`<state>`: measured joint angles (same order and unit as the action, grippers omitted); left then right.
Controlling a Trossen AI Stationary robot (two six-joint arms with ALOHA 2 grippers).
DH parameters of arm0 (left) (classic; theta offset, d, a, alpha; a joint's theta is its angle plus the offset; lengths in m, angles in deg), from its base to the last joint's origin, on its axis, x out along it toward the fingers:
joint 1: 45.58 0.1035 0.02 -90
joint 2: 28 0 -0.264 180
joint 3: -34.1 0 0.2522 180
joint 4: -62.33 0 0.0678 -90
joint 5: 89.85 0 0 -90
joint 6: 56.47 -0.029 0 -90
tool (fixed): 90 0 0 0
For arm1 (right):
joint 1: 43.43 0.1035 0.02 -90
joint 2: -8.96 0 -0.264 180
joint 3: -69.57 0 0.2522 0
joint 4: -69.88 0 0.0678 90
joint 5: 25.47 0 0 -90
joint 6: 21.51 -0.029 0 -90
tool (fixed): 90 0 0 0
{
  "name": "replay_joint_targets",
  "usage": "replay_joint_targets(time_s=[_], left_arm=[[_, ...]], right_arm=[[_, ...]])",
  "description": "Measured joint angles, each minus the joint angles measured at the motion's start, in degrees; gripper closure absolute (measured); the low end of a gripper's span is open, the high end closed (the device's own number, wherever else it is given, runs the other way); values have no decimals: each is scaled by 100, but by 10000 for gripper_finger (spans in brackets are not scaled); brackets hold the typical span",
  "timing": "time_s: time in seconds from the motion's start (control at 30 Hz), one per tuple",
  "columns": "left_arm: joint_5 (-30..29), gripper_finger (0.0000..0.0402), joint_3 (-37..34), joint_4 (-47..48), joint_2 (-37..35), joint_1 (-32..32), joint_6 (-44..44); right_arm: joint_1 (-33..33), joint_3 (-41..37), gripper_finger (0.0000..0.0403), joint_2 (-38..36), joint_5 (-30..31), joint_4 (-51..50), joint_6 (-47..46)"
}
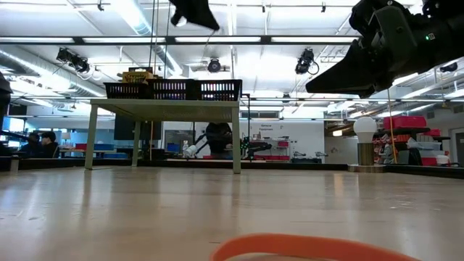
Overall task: Pick & Place Office Desk Supplies
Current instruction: Put the yellow rubber band into the right black bin on the shelf
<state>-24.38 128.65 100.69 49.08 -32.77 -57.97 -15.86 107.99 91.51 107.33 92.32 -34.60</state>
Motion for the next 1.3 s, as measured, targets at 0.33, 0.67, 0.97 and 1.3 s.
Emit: replay_joint_targets(time_s=[0.33,0.67,0.97,1.3], left_arm=[[701,400,-13,55,702,851,-29],[560,385,-13,69,845,904,272],[652,302,-11,433,845,926,326],[764,266,629,1990,690,581,-126]], right_arm=[[0,0,396,0,-13,-2,3],[0,0,396,0,-11,-5,27],[0,0,396,0,-1,-2,42],[0,0,396,0,0,73,-12]])
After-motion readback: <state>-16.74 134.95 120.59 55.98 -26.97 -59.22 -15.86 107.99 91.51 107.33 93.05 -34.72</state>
